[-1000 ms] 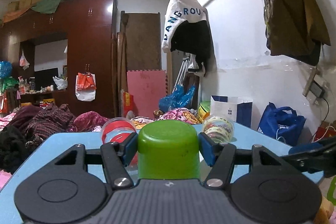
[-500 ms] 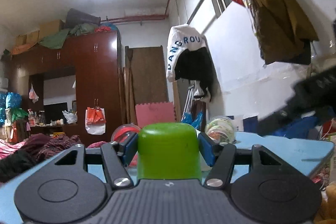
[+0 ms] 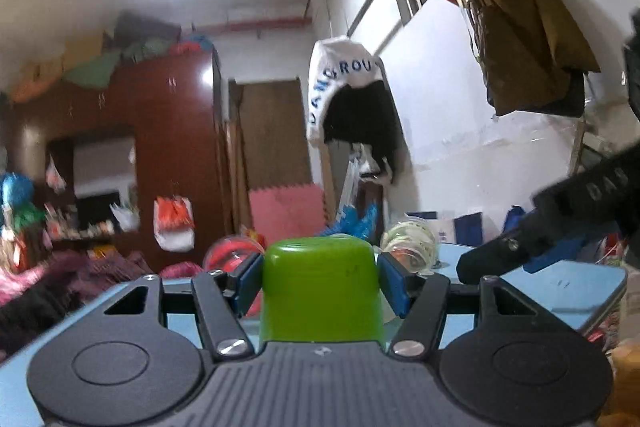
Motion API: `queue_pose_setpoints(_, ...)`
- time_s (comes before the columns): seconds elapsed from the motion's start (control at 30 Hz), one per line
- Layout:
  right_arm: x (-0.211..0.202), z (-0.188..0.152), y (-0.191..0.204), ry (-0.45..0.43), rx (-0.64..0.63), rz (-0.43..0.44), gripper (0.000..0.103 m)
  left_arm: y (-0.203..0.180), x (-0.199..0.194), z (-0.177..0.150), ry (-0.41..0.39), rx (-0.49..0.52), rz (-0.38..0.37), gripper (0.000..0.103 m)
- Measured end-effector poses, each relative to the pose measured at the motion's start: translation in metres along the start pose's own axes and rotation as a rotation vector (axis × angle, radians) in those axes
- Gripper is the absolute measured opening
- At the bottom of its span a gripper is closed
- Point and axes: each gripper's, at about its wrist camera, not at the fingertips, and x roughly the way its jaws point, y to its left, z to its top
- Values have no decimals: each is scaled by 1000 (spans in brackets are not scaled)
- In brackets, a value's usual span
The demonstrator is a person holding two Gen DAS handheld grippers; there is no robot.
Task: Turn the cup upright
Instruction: 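Hold the green cup raised in the left tool beside the right tool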
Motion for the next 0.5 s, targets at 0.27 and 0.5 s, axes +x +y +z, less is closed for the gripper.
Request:
queue_pose_setpoints(0.27, -1, -1, -4, 3, 10, 1, 102, 18, 7, 15, 170, -87, -95, 68)
queue_pose_setpoints(0.5, 1, 2, 3, 28, 3, 8, 102, 35, 15, 39, 306, -109, -127, 83)
